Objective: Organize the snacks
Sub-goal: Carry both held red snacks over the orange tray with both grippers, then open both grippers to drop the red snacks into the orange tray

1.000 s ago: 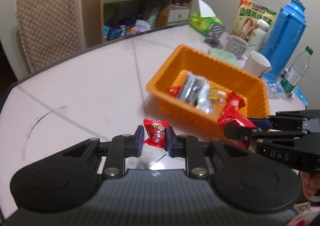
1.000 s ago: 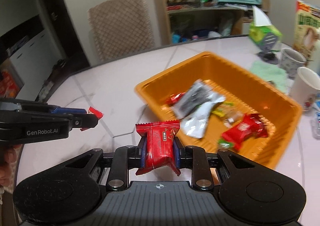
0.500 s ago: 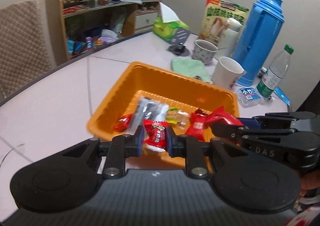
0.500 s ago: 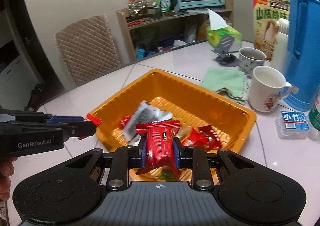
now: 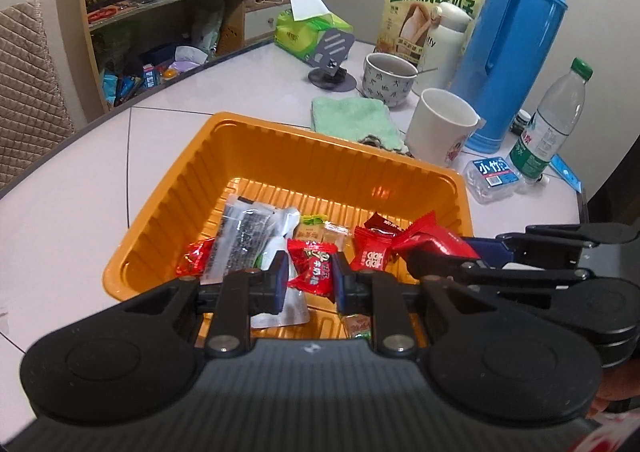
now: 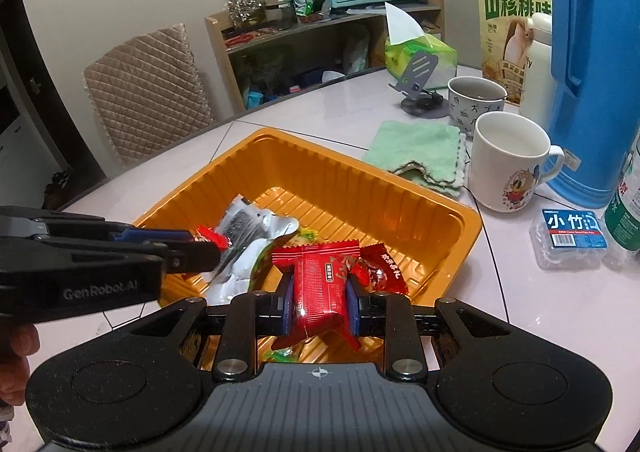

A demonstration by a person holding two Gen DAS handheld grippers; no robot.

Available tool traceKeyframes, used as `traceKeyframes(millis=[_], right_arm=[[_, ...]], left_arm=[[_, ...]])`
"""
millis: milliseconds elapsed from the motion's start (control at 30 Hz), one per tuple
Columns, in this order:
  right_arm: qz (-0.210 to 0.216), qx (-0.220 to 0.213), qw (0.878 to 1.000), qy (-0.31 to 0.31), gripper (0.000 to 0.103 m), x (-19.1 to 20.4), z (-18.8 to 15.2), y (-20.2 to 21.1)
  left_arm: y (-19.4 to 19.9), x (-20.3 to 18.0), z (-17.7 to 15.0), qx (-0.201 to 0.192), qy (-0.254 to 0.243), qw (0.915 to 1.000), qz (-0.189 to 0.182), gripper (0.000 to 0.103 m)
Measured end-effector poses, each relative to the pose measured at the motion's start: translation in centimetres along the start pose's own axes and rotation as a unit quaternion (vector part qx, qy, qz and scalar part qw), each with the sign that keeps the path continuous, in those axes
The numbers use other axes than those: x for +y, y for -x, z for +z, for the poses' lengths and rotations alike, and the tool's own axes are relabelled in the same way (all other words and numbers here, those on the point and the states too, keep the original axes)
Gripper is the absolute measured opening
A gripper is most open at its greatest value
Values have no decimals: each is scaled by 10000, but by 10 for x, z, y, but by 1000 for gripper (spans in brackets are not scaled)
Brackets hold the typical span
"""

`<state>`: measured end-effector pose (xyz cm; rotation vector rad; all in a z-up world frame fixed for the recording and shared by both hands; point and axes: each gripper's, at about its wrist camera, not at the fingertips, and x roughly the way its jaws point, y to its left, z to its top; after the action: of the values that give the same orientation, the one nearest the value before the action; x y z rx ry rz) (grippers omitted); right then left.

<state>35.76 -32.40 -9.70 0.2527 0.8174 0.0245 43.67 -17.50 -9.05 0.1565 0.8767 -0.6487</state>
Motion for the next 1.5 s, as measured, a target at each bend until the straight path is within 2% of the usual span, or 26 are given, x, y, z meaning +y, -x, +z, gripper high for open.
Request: traceKeyframes(millis=[467, 900, 1133, 1500], right_arm=[[21, 4, 10000, -97, 27, -12, 2, -9], [186, 87, 9998, -13, 27, -8, -1, -8], [253, 317, 9991, 154, 27, 1, -8, -19], [105, 478, 9980, 396, 27, 7, -15, -29]], left_arm=[[-27, 2, -2, 260, 63, 9996, -3, 21], [-6, 26, 6, 112, 350, 9993, 97, 24], [0, 28, 4, 101, 270, 9994, 195, 25], [-1, 28, 3, 144, 233, 9991, 329, 25]])
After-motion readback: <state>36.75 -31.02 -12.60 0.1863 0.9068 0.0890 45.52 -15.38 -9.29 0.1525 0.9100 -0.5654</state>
